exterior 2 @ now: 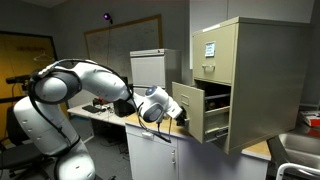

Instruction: Pull open the bottom drawer

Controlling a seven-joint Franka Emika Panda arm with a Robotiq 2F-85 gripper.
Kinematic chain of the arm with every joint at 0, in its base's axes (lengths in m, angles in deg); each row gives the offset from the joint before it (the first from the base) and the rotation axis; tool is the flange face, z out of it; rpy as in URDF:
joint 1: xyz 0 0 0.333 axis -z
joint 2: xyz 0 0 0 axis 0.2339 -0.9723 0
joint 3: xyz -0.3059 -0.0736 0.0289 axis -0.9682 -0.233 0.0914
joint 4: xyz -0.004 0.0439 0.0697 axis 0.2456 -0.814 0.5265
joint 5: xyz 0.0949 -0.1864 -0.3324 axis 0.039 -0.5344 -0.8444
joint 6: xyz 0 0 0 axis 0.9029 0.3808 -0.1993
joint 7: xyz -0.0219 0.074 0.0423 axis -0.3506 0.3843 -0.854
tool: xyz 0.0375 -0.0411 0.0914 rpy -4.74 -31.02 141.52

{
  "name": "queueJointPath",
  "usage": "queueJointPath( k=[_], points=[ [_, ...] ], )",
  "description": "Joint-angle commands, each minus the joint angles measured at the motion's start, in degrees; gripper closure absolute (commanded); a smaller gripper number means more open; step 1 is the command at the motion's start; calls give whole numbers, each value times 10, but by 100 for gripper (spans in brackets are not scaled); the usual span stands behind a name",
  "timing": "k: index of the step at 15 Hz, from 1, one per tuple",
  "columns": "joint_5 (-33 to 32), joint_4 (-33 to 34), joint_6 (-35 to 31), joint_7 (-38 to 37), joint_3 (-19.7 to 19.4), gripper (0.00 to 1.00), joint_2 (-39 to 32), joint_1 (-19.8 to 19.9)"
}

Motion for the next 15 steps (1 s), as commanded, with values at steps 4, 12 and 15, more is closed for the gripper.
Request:
queueJointPath(
  k=[4, 12, 15],
  points=[
    [-56, -171, 69, -74, 127, 97, 176, 91],
    [-40, -139, 143, -151, 249, 46, 236, 182],
    [-49, -136, 116, -220, 300, 23, 260, 213]
  ],
)
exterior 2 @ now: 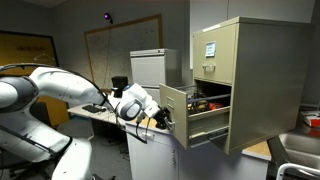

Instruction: Pull open the bottom drawer

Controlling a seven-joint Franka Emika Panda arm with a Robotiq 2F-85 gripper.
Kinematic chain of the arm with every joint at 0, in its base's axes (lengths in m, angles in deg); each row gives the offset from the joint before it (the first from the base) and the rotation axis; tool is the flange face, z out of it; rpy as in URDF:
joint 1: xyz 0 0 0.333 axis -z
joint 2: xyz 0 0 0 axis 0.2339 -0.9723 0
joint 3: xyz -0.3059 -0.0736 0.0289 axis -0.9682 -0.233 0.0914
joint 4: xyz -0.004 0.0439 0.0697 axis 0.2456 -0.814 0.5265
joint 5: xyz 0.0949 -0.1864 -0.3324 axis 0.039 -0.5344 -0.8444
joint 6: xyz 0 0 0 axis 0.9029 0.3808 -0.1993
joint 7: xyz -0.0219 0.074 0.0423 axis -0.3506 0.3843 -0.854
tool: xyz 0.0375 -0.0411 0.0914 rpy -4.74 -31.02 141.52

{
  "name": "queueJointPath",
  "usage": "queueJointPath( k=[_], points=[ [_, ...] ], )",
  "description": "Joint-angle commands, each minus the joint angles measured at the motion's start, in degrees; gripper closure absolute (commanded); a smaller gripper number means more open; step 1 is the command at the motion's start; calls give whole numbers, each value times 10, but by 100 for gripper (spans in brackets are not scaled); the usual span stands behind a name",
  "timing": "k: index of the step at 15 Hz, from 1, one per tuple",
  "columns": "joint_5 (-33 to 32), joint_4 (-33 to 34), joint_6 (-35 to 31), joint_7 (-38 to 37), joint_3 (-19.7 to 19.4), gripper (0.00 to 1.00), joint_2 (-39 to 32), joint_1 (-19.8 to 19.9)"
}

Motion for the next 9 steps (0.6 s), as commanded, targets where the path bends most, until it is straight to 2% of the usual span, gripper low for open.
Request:
queueJointPath(
  k=[1, 2, 3, 5, 9],
  points=[
    [-13, 1, -23, -96, 70, 16, 50, 25],
    [-11, 2, -38, -118, 85, 5, 62, 30],
    [-11, 3, -51, -135, 100, 1, 75, 36],
    [-12, 3, -49, -150, 119, 0, 104, 46],
    [-18, 17, 58, -108, 88, 0, 105, -5]
  ],
)
